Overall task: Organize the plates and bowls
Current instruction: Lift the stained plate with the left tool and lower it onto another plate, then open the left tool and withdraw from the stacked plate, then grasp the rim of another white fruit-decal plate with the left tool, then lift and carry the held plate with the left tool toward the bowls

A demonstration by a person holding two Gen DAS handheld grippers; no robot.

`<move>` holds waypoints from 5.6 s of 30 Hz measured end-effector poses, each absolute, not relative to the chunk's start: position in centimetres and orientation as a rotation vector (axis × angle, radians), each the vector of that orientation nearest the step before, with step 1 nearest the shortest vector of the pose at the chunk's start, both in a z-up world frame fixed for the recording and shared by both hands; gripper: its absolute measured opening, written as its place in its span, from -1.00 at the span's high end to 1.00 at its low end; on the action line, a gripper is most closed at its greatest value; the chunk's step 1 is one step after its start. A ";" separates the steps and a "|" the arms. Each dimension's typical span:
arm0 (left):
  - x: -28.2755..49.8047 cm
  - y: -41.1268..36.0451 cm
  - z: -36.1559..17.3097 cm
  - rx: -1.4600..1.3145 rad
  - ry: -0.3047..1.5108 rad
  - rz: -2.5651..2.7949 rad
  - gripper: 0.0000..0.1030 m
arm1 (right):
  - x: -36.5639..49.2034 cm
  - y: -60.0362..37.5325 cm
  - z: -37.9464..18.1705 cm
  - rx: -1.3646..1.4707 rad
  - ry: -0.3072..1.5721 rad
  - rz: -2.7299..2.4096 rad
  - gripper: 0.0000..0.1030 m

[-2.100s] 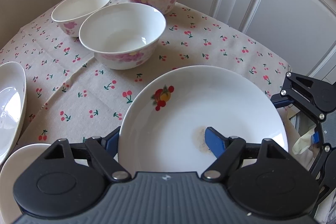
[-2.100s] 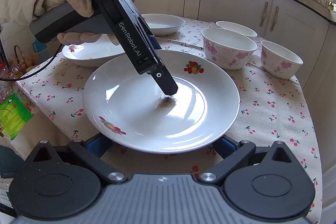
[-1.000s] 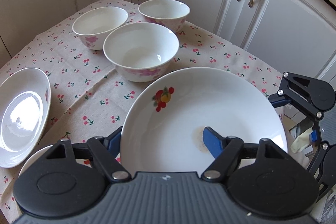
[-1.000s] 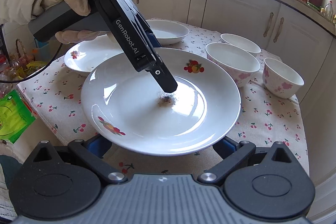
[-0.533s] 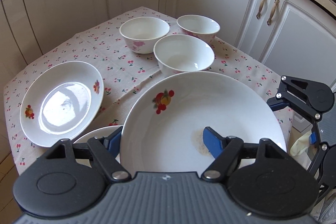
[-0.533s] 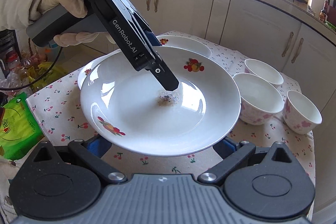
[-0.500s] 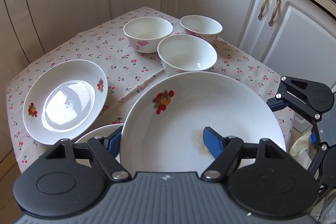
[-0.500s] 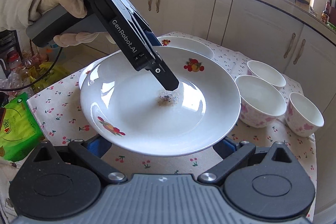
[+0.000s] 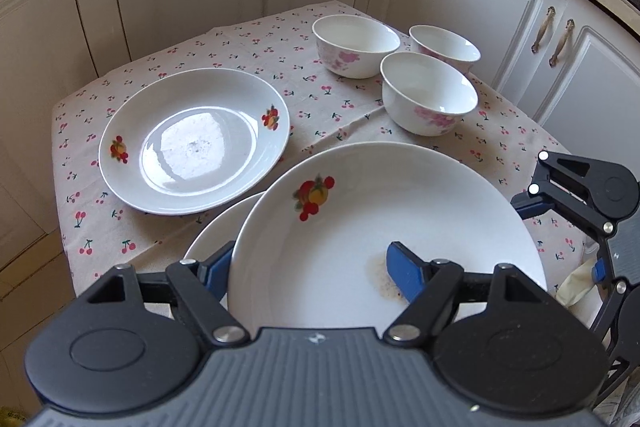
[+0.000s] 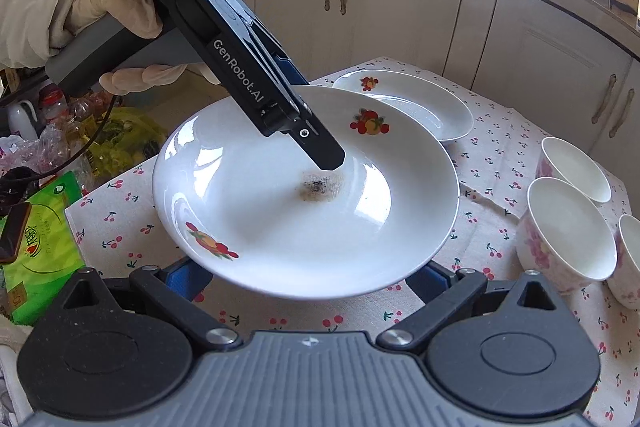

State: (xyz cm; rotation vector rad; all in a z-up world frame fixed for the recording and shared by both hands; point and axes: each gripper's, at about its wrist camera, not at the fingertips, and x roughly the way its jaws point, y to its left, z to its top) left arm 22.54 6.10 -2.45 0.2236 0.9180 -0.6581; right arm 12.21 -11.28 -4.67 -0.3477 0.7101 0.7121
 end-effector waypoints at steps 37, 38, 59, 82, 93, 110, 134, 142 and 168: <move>24.1 8.2 -5.2 0.144 0.966 -0.634 -0.59 | 12.9 -9.1 -4.4 -0.336 0.785 0.677 -0.99; 24.1 8.2 -5.1 0.149 0.963 -0.631 -0.59 | 12.8 -9.1 -4.4 -0.336 0.781 0.677 -0.99; 22.7 9.2 -3.9 0.187 0.897 -0.576 -0.78 | 12.3 -9.3 -4.3 -0.331 0.760 0.632 -1.00; 21.7 9.2 0.4 0.190 0.790 -0.533 -0.84 | 14.5 -12.4 -0.8 -0.313 0.612 0.626 -1.00; 26.4 9.1 0.3 0.196 0.802 -0.506 -0.84 | 20.7 -12.7 -0.5 -0.352 0.606 0.636 -1.00; 35.3 9.4 -1.5 0.199 0.833 -0.444 -0.84 | 29.1 -11.7 -2.4 -0.512 0.666 0.672 -0.98; 41.4 9.5 -6.4 0.116 0.976 -0.530 -0.82 | 35.5 -8.5 -6.7 -0.500 0.896 0.805 -0.77; 42.1 9.0 -6.7 0.134 1.011 -0.562 -0.81 | 36.5 -8.2 -7.0 -0.466 0.958 0.824 -0.77; 43.0 9.3 -6.9 0.131 1.041 -0.603 -0.81 | 37.6 -7.5 -7.6 -0.546 0.955 0.907 -0.97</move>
